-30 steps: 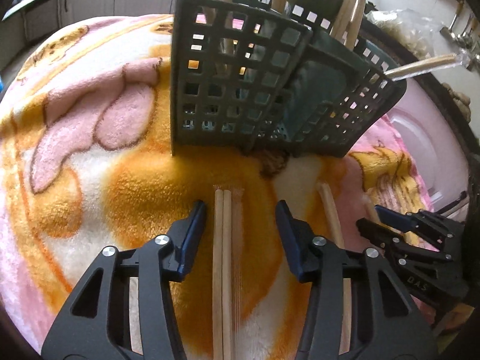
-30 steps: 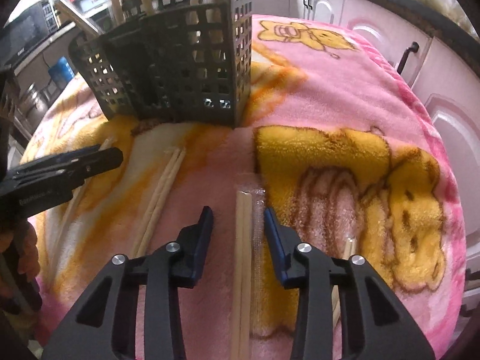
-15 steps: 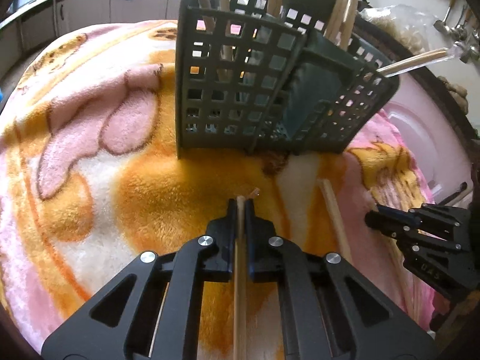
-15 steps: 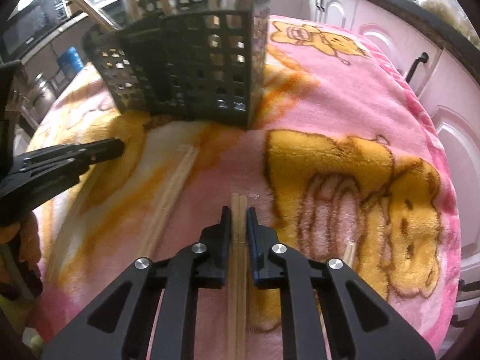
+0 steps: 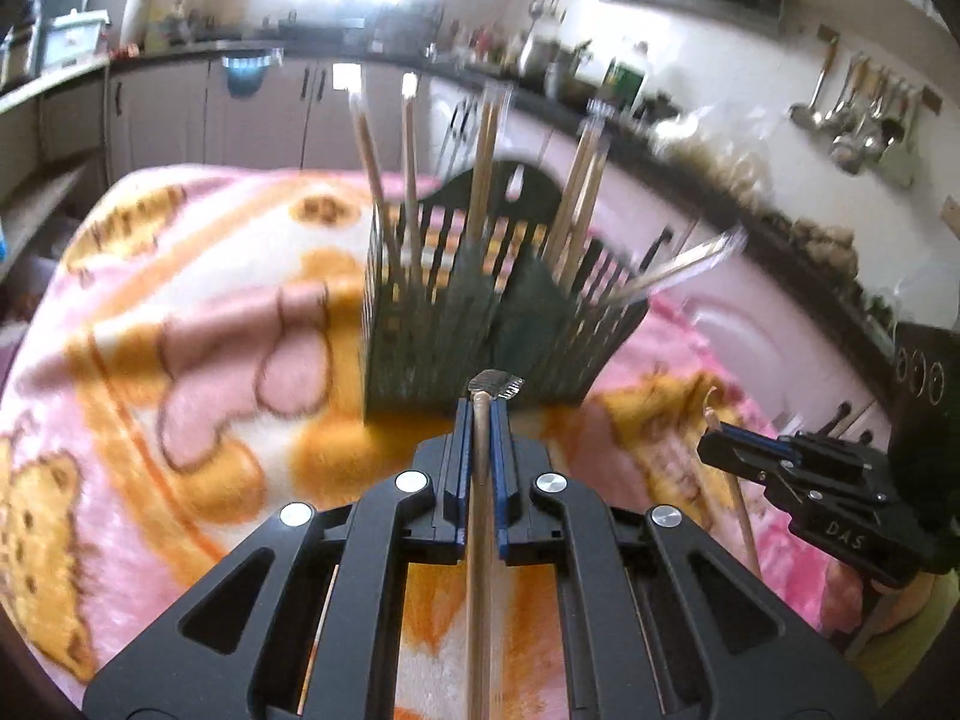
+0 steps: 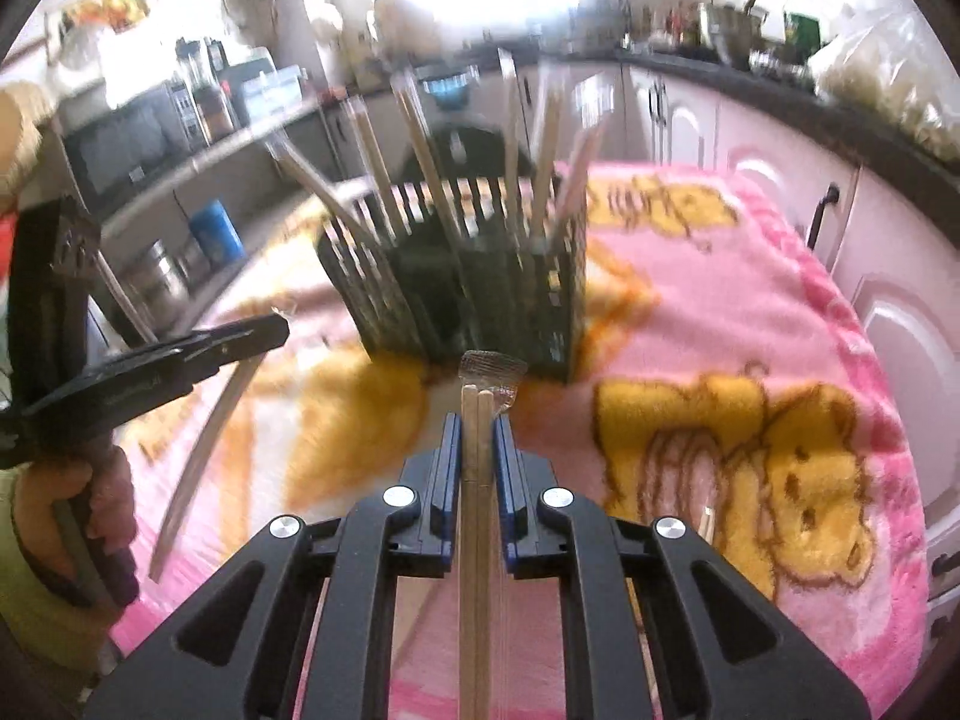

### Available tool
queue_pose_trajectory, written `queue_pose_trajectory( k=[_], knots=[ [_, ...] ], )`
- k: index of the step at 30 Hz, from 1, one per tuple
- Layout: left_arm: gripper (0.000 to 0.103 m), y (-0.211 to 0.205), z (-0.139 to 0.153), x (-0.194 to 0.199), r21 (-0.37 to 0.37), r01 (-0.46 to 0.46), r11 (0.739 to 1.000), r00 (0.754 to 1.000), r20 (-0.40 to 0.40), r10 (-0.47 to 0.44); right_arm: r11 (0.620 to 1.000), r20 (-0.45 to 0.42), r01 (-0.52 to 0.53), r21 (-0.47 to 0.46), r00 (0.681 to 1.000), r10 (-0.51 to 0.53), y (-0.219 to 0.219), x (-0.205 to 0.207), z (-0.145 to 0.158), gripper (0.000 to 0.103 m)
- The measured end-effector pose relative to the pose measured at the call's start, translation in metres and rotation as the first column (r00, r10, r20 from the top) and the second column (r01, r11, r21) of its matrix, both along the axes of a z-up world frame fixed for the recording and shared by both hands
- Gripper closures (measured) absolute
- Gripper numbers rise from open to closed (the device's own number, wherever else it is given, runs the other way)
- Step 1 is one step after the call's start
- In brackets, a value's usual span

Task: Organize utensils
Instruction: 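Raise the left gripper's chopstick upright over the basket while the right gripper carries its own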

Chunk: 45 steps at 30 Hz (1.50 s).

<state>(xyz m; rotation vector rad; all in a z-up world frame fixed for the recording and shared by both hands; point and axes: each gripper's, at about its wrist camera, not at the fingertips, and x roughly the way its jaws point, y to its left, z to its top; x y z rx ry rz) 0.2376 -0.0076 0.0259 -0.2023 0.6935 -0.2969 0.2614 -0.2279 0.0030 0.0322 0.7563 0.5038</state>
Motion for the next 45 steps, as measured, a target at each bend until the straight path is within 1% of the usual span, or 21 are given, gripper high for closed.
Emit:
queue_pose_trajectory(
  k=[3,5,8,12,14,17,21,26,28,31,34,36,38,43,45],
  knots=[
    [0.102,0.002,0.023,-0.008,-0.002,-0.024,1.0,0.996,0.084,0.024,0.999,0.089,0.008,0.054,0.996,-0.013,-0.003,-0.009,0.019,0.092],
    [0.102,0.001,0.035,-0.009,-0.017,-0.034,0.999,0.992,0.124,0.036,0.996,0.146,0.016,0.091,0.989,-0.029,-0.003,-0.015,0.03,0.092],
    [0.102,0.003,0.048,-0.009,-0.032,-0.047,0.998,0.985,0.165,0.052,0.988,0.222,0.039,0.151,0.972,-0.072,-0.007,-0.016,0.048,0.092],
    [0.102,0.0,0.064,-0.001,-0.043,-0.06,0.997,0.975,0.211,0.068,0.977,0.284,0.063,0.202,0.951,-0.12,-0.012,-0.012,0.063,0.092],
    [0.102,0.003,0.068,0.002,-0.046,-0.064,0.997,0.972,0.222,0.072,0.969,0.309,0.072,0.235,0.94,-0.145,-0.014,-0.008,0.071,0.092],
    [0.102,0.0,0.074,0.011,-0.056,-0.068,0.996,0.967,0.242,0.08,0.961,0.338,0.083,0.263,0.925,-0.173,-0.015,-0.002,0.076,0.092],
    [0.102,0.0,0.08,0.022,-0.075,-0.067,0.995,0.961,0.262,0.085,0.952,0.382,0.11,0.285,0.898,-0.218,-0.015,0.008,0.083,0.092],
    [0.102,-0.003,0.086,0.04,-0.099,-0.061,0.993,0.958,0.275,0.086,0.94,0.412,0.138,0.311,0.872,-0.264,-0.016,0.021,0.088,0.092],
    [0.102,-0.005,0.09,0.047,-0.104,-0.06,0.993,0.954,0.286,0.088,0.937,0.415,0.141,0.32,0.868,-0.272,-0.015,0.028,0.09,0.092],
    [0.102,-0.009,0.095,0.058,-0.123,-0.062,0.99,0.947,0.306,0.098,0.931,0.435,0.152,0.331,0.851,-0.293,-0.014,0.037,0.094,0.092],
    [0.102,-0.015,0.098,0.067,-0.136,-0.066,0.989,0.935,0.338,0.109,0.928,0.459,0.165,0.335,0.831,-0.313,-0.011,0.045,0.099,0.092],
    [0.102,-0.019,0.1,0.071,-0.141,-0.065,0.988,0.926,0.361,0.112,0.922,0.481,0.176,0.344,0.811,-0.334,-0.01,0.051,0.104,0.092],
    [0.102,-0.024,0.102,0.075,-0.142,-0.07,0.987,0.91,0.396,0.121,0.916,0.492,0.183,0.357,0.797,-0.351,-0.01,0.057,0.107,0.092],
    [0.102,-0.032,0.107,0.088,-0.141,-0.071,0.987,0.88,0.457,0.129,0.897,0.524,0.225,0.38,0.747,-0.409,-0.011,0.074,0.113,0.092],
    [0.102,-0.035,0.109,0.094,-0.15,-0.071,0.986,0.872,0.471,0.134,0.888,0.536,0.243,0.389,0.725,-0.433,-0.012,0.081,0.112,0.092]
  ],
)
